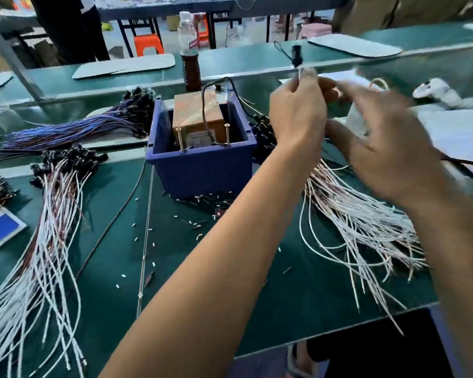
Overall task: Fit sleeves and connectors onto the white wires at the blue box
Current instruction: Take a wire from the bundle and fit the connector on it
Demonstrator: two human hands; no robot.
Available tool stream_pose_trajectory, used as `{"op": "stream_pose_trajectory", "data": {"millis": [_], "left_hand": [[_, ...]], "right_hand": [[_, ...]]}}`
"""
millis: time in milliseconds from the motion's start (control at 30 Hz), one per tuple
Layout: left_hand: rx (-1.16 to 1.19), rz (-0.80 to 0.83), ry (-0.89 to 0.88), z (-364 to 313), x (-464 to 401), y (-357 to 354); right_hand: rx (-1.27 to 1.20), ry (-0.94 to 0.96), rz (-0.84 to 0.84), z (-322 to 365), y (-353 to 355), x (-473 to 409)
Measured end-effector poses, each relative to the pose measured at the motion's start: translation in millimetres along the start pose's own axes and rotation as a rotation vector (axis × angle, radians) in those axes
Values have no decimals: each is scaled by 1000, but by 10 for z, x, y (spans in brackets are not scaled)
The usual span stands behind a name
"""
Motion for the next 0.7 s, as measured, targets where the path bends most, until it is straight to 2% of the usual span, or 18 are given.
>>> {"op": "stream_pose_trajectory", "data": {"millis": [67, 100, 200, 300, 333, 467, 567, 633, 700], "left_hand": [[118, -22, 103, 62, -48, -51], [185, -28, 156, 92, -62, -73], [354, -28, 256, 151, -133, -113], [511, -33, 343, 169, -230, -160], [496, -32, 352, 180, -260, -178], [127, -39, 284, 240, -388, -179], [-171, -98, 143, 244, -551, -134], [-279, -135, 83, 281, -653, -97], [-350, -147, 99, 355, -729, -43]], "right_hand": [[-174, -208, 249, -32, -176, 87], [-285, -263, 285, -40, -216, 120], [-470, -328, 244, -113, -217, 148], [-330, -332, 140, -264, -129, 132], [-292, -323, 123, -294, -63, 120], [-99, -169, 217, -198, 243, 39], [-16, -183, 254, -188, 412, 9], [70, -227, 415, -212, 370, 49], [164, -277, 621, -252, 223, 141]]}}
Point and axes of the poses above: each hand's wrist, its own x-axis away from the middle knuckle, its own y-axis out of the back of the hand, z = x × y, the point moved 5 cm from there along -x, towards the middle knuckle, and after that the axes turned 9 degrees about -z, right-handed, at the moved point
